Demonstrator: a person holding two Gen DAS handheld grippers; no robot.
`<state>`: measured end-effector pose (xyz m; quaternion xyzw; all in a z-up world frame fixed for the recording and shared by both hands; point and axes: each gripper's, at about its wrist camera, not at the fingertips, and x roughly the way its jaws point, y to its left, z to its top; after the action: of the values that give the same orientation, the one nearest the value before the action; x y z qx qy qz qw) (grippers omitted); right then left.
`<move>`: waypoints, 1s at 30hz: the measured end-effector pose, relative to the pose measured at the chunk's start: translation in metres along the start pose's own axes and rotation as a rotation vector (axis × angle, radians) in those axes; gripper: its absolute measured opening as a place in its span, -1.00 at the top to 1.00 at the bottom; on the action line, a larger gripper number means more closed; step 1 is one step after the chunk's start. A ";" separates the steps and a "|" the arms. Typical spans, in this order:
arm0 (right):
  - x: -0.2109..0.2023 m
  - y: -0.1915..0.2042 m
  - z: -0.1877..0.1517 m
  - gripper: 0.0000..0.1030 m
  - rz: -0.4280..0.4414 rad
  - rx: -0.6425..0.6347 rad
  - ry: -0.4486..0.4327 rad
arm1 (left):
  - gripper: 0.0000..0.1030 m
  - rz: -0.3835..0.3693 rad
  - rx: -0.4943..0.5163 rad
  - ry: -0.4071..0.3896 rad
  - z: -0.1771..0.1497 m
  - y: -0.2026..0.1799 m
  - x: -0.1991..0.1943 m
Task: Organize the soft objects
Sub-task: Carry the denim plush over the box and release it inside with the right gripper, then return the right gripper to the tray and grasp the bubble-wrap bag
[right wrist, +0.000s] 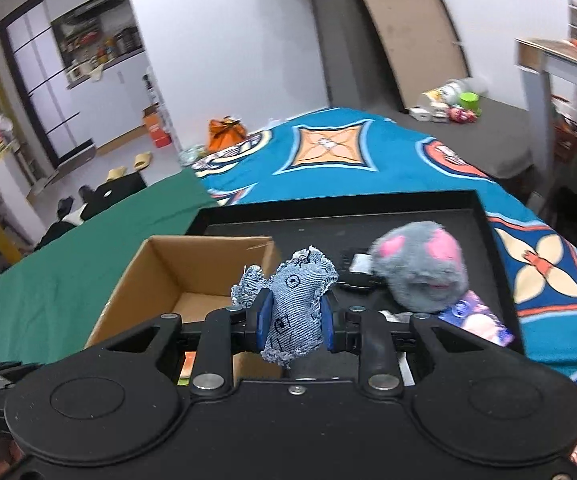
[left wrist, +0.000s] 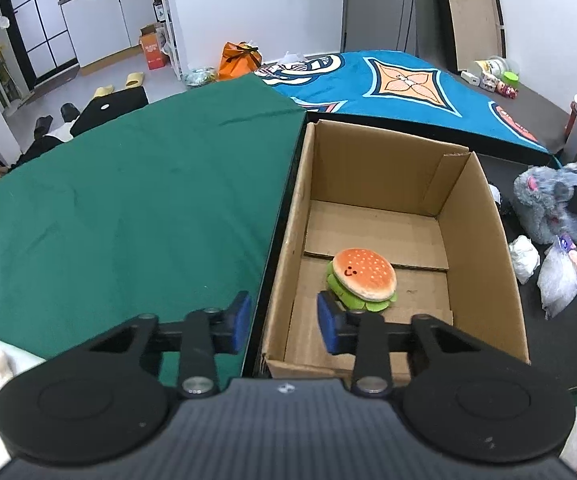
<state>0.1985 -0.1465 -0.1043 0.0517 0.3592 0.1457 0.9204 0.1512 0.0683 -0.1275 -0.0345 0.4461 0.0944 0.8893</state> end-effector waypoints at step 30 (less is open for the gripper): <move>0.031 0.054 -0.009 -0.44 0.016 -0.130 0.091 | 0.79 -0.106 -0.103 -0.002 -0.004 0.025 0.010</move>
<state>0.2017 -0.0860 -0.1209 -0.0121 0.3901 0.1783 0.9033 0.1490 0.0936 -0.1368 -0.1036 0.4373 0.0699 0.8906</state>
